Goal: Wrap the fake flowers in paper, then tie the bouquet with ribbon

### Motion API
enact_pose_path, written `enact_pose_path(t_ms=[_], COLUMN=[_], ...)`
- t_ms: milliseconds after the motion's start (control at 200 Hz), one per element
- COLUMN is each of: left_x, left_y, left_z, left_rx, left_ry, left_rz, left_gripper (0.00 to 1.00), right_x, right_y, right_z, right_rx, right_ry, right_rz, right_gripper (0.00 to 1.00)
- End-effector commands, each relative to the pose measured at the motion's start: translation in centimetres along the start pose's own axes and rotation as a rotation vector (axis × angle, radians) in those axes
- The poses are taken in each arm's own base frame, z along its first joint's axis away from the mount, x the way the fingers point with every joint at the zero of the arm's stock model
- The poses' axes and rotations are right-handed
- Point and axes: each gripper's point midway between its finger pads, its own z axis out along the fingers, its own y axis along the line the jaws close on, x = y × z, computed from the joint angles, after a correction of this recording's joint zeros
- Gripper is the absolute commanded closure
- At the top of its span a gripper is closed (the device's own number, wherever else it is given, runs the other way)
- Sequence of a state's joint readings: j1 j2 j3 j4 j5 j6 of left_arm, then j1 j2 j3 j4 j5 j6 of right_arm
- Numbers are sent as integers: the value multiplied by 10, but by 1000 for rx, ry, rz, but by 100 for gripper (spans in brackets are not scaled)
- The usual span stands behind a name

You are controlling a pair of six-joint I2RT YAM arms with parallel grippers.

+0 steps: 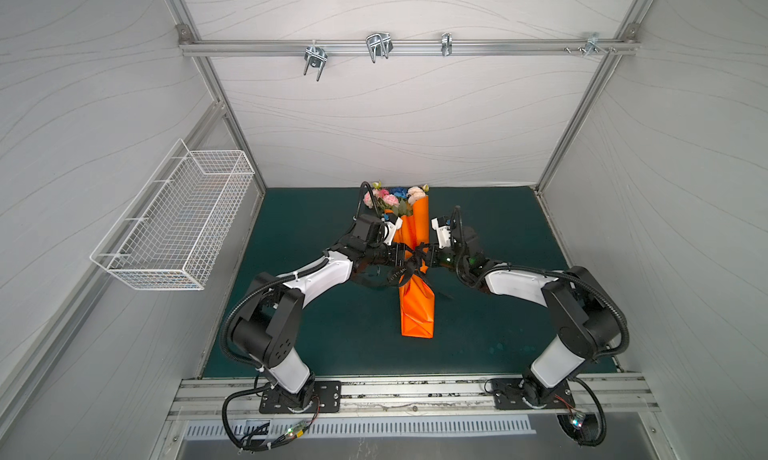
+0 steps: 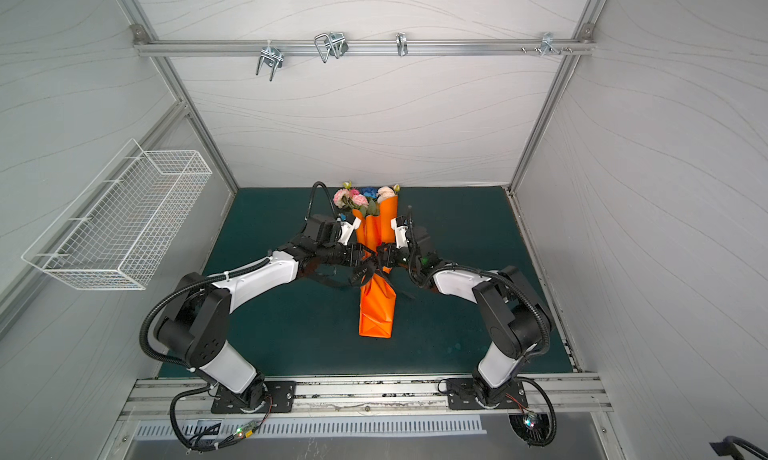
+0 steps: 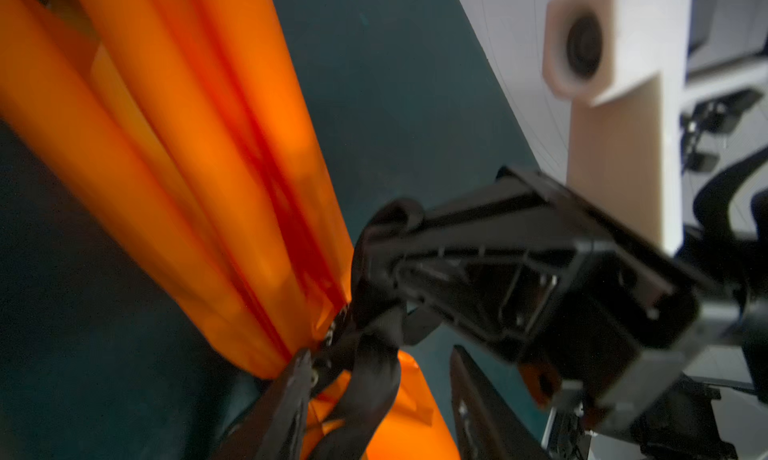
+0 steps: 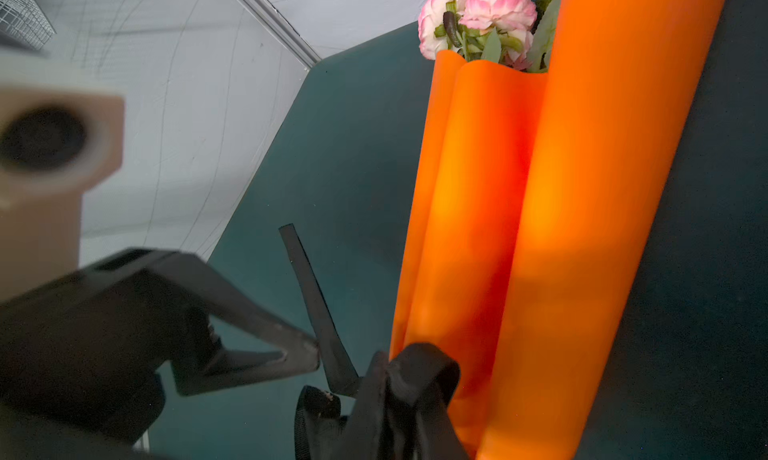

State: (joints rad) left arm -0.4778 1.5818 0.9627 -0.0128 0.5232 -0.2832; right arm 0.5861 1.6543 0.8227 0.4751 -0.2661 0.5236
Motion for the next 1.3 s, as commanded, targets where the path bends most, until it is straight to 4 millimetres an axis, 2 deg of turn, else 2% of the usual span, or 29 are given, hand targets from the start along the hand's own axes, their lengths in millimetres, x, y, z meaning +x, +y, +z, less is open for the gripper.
enact_pose_path(t_ms=[0, 85, 190, 280, 520, 640, 735, 1080, 1156, 1251, 1291], left_x=[10, 20, 21, 17, 8, 5, 9, 9, 10, 9, 10], left_y=[-5, 2, 12, 27, 41, 40, 31, 33, 29, 27, 28], left_z=[-11, -11, -6, -2, -7, -10, -6, 16, 17, 18, 18], left_rx=[14, -2, -47, -122, -221, -215, -140, -80, -55, -47, -51], left_ry=[-7, -3, 30, 45, 26, 37, 92, 158, 162, 159, 159], left_rz=[152, 199, 234, 250, 404, 504, 546, 522, 514, 495, 477], left_gripper=[44, 43, 43, 43, 41, 40, 40, 41, 51, 90, 100], right_x=[-21, -21, -19, -17, -12, -11, -12, -9, -9, -8, -8], right_y=[12, 12, 12, 12, 12, 13, 14, 14, 14, 14, 13], right_z=[-5, -4, -4, -3, 0, 1, 0, 1, 0, 0, -1], right_rx=[-37, -39, -41, -41, -55, -58, -61, -65, -67, -64, -60], right_ry=[-42, -36, -27, -14, 11, 14, 10, 18, 18, 18, 17], right_rz=[3, 6, 7, 12, 21, 25, 25, 27, 25, 26, 25], right_gripper=[89, 92, 95, 95, 97, 97, 97, 97, 97, 97, 97])
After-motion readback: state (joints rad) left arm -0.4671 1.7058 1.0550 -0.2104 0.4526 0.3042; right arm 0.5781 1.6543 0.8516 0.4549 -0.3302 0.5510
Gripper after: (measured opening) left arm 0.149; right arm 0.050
